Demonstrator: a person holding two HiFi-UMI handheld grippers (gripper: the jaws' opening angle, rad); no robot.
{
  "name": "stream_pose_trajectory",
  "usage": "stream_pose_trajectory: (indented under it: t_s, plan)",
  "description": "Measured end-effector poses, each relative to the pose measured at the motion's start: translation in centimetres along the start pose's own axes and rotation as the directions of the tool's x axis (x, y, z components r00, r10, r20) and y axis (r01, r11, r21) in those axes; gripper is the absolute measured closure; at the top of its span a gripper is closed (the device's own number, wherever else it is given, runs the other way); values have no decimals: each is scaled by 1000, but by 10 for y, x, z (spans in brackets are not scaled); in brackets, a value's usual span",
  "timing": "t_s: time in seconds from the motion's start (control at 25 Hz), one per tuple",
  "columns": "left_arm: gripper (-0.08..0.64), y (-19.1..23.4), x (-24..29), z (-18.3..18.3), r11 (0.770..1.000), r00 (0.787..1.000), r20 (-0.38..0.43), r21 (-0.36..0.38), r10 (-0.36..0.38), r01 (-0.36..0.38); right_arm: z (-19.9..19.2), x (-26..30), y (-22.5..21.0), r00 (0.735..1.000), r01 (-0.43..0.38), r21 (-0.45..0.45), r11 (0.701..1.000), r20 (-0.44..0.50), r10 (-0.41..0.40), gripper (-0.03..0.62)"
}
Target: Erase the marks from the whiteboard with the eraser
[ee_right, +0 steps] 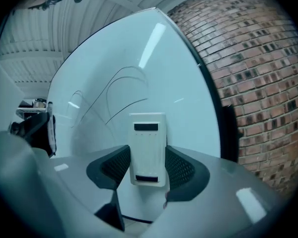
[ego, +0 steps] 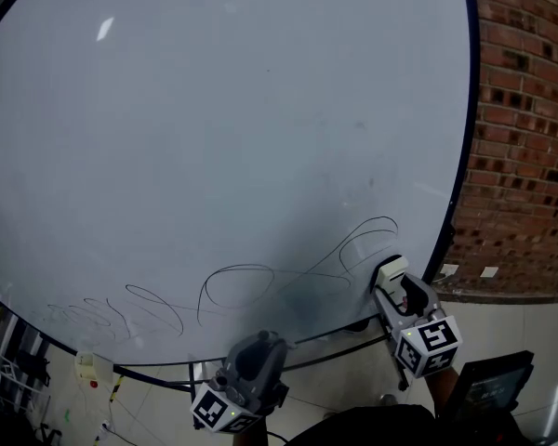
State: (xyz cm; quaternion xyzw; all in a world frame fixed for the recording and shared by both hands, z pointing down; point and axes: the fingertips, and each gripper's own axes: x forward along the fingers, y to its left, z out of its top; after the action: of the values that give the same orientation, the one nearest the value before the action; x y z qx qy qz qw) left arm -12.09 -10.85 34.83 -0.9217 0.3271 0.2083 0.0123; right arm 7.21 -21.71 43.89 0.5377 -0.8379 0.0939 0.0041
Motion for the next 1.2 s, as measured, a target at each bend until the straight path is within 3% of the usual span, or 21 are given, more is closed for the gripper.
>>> stream_pose_trajectory:
  t_s: [0.16, 0.32, 0.44, 0.6, 0.8, 1.2]
  plan:
    - [499, 2, -9, -5, 1000, 1000, -13, 11, 13, -13, -35, 18, 65, 984, -150, -68, 986, -109, 142, 367]
    - [499, -1, -10, -7, 1000, 1000, -16, 6, 11, -11, -40, 19, 68, 978, -177, -118, 977, -131, 161, 367]
    - [499, -4, -4, -4, 1000, 1000, -6, 8, 5, -5, -26, 11, 37, 987, -130, -111, 985, -113, 118, 367]
    - [499, -8, -3, -6, 1000, 1000, -8, 15, -7, 7, 1, -4, -24, 999, -11, -72, 997, -51, 7, 367]
    - [499, -12, 3, -1, 1000, 1000, 0, 19, -9, 9, 30, -20, -81, 993, 117, -35, 993, 16, -117, 367]
    - [499, -13, -5, 2, 1000, 1000, 0, 24, 4, -4, 35, -24, -83, 986, 162, 14, 987, 38, -163, 367]
